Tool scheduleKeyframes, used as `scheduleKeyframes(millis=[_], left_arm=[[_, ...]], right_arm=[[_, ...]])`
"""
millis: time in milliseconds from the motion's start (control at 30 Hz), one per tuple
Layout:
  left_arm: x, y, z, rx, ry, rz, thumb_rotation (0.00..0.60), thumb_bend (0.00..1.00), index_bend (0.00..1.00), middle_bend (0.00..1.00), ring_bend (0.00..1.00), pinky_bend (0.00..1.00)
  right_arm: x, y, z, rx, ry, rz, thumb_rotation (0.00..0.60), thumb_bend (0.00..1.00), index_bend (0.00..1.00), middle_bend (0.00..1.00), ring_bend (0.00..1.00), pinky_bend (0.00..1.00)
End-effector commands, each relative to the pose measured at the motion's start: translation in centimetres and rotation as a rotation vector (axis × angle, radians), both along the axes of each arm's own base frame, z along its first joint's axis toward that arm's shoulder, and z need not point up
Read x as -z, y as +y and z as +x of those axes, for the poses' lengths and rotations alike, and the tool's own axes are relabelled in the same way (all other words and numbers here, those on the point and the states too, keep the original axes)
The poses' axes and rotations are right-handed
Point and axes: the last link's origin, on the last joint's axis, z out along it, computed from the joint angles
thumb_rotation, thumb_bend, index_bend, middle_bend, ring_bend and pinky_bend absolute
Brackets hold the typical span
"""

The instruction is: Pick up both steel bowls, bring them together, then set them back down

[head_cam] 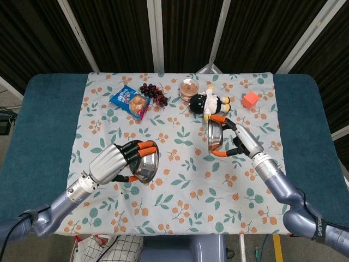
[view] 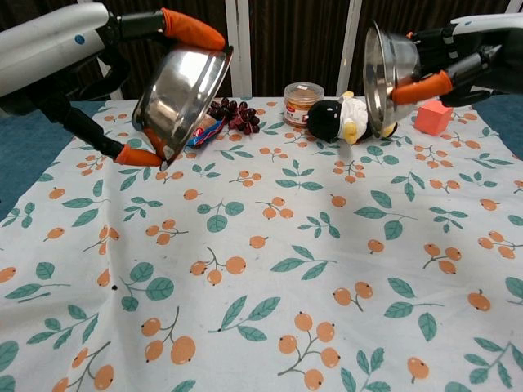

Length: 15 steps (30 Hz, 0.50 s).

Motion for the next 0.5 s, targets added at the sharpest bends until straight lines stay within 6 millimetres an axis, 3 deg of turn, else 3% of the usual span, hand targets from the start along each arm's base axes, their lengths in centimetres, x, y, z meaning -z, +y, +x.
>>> scheduleKeyframes(millis=[33, 200, 500], left_arm=[[0.6, 0.5, -1.5, -0.045, 0.063, -0.010, 0.600, 0.62, 0.65, 0.77, 0.65, 0.86], [1.3, 0.7, -2.3, -0.074, 0.095, -0.025, 0.600, 0.62, 0.66, 0.77, 0.65, 0.86], [4.6, 0.4, -4.3, -0.120, 0.261, -0.109, 0.600, 0.62, 0.65, 0.75, 0.63, 0.82]], right_arm=[[3.6, 2.0, -3.3, -0.257, 0.526, -0.208, 0.600, 0.36, 0.91, 0.86, 0.83, 1.00], [5.6, 3.5, -4.8, -0.387, 0.765, -0.215, 0.600, 0.36, 0.91, 0.86, 0.83, 1.00], [7.3, 5.5, -6.5, -0.480, 0.944, -0.173, 0.600, 0.36, 0.85, 0.80, 0.77, 0.99]])
